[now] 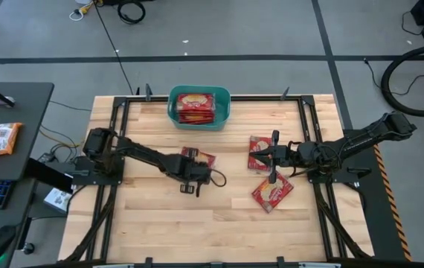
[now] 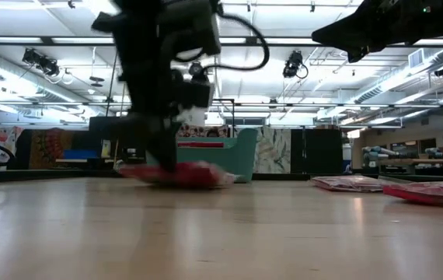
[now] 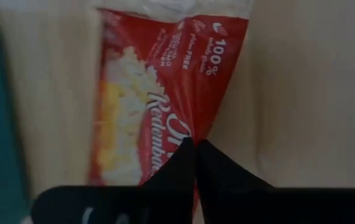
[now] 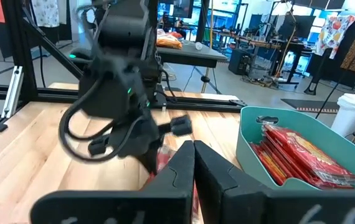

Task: Sort popcorn bags into baskets
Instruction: Put the popcorn bag into the green bin

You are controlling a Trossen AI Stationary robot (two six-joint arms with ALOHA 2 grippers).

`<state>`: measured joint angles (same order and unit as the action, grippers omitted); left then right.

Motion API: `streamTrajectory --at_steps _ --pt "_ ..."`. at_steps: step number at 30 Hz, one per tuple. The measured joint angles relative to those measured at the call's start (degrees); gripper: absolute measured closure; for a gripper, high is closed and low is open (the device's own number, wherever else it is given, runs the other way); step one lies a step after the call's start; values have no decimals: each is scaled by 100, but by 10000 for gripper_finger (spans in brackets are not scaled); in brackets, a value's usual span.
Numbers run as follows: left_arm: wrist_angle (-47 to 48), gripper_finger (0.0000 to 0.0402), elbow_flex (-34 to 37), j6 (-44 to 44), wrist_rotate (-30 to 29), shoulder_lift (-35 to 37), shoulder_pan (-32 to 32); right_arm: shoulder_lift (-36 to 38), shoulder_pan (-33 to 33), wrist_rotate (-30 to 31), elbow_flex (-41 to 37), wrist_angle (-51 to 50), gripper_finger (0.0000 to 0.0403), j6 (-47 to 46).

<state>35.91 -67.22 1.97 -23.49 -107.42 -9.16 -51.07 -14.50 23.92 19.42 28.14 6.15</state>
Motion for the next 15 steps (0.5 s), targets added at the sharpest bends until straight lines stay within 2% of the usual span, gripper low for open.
streamTrajectory --at_steps 8,12,15 --pt "935 399 -1038 446 -275 408 490 0 0 0 0 -33 389 0" --pt "1438 400 -1641 791 -719 638 778 0 0 0 0 -40 389 4" --pt "1476 400 -1954 1209 -1135 778 1089 0 0 0 0 -26 389 4"
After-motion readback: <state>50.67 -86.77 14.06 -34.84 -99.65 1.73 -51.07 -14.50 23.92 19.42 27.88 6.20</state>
